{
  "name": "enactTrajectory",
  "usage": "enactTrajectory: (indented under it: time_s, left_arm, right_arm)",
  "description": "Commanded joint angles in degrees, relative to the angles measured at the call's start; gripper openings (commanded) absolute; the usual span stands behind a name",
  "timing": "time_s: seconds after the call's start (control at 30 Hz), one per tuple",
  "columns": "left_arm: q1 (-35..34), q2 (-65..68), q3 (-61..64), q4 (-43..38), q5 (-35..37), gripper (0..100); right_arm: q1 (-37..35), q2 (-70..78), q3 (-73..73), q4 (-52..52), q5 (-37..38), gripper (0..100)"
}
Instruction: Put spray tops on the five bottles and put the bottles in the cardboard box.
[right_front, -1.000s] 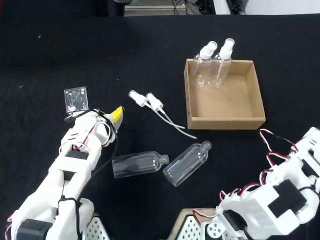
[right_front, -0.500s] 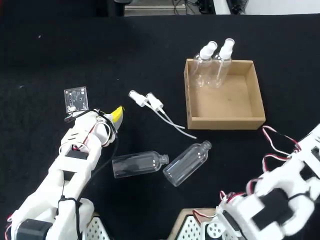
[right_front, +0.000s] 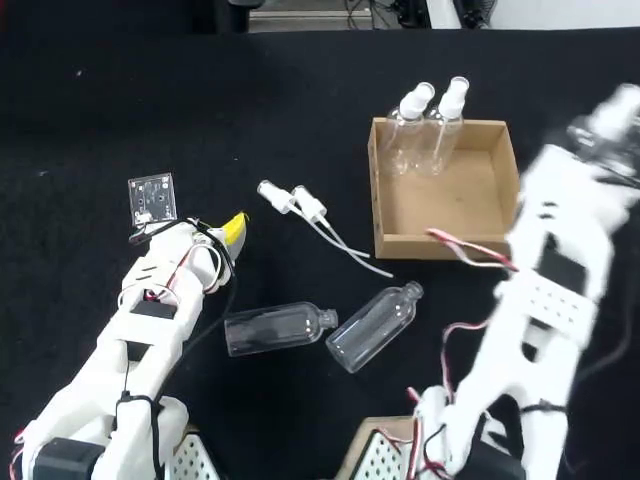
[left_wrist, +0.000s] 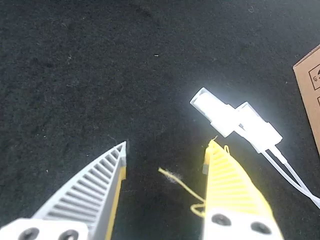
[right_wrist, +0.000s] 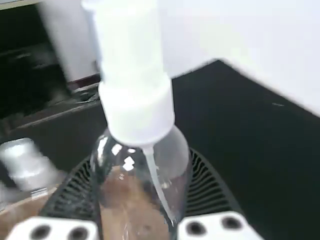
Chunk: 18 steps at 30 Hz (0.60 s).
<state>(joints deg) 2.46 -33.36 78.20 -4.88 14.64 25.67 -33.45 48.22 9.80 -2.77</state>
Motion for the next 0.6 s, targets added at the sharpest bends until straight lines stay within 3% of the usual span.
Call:
enactTrajectory:
  time_s: [0.0,0.57]
  left_arm:
    - [0.92,-1.49,-0.66,-1.14,0.18,25]
    - [1.01,-1.49,-0.75,-1.14,0.18,25]
  right_arm:
    - [-6.15,1.89,-1.54,-0.97,-0.26,1.1]
    - [-6.07,26.86,-1.45,-31.91,-0.18,1.1]
